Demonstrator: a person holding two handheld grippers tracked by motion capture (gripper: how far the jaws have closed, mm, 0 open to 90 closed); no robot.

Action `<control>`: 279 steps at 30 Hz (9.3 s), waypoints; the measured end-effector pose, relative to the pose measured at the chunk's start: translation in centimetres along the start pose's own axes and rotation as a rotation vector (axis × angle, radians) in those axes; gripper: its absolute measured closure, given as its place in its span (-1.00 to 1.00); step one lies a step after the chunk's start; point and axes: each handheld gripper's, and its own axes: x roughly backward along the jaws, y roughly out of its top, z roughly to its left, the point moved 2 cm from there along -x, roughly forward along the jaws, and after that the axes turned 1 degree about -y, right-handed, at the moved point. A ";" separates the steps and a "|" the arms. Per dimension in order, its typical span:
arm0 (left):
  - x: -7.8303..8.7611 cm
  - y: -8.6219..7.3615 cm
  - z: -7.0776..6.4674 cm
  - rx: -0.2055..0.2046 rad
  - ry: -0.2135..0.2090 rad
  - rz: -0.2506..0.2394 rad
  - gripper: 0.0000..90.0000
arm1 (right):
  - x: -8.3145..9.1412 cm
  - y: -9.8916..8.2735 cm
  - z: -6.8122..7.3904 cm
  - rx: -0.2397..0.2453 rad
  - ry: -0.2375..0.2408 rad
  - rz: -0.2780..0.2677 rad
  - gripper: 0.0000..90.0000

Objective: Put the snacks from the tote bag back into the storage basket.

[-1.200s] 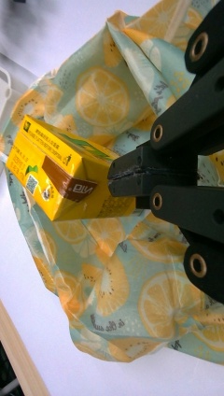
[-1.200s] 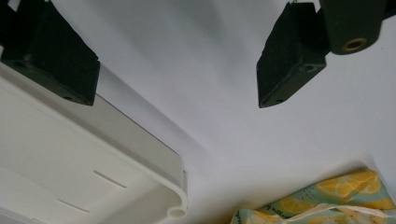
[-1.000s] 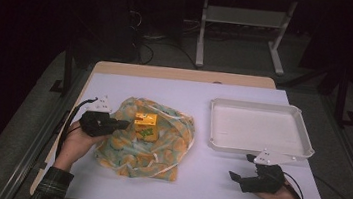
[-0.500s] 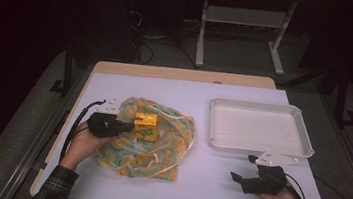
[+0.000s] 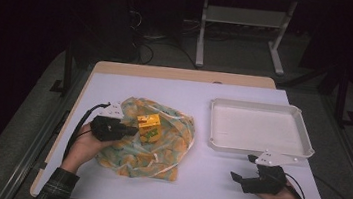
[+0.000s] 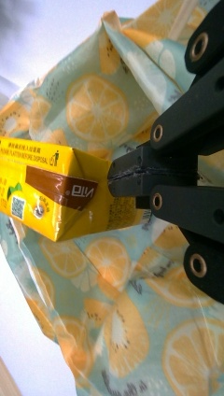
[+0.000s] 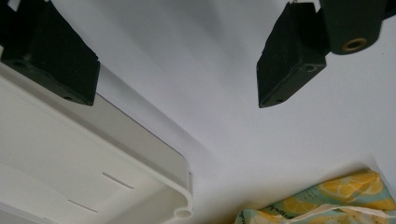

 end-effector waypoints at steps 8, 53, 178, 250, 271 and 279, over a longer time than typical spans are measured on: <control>-0.3 0.3 -0.7 -0.015 -0.019 0.003 0.99 | 0.0 0.0 0.0 0.002 0.000 0.001 -0.71; 0.8 2.0 -1.7 0.097 -0.002 0.022 -0.02 | 0.1 -0.2 0.0 0.001 -0.003 0.008 -0.71; -2.6 12.3 -2.1 -0.072 -0.055 0.269 0.20 | 0.1 -0.6 0.4 0.022 -0.003 0.022 -0.71; -13.5 21.3 -7.0 -0.133 -0.136 0.193 0.20 | 0.4 -0.3 0.9 0.022 0.027 -0.024 -0.71; -16.9 22.3 -8.6 -0.091 -0.127 0.186 0.20 | 0.4 -0.2 0.8 0.025 0.030 -0.027 -0.71; -18.7 22.2 -9.0 -0.064 -0.109 0.204 0.20 | 0.5 -0.3 0.8 0.027 0.032 -0.031 -0.71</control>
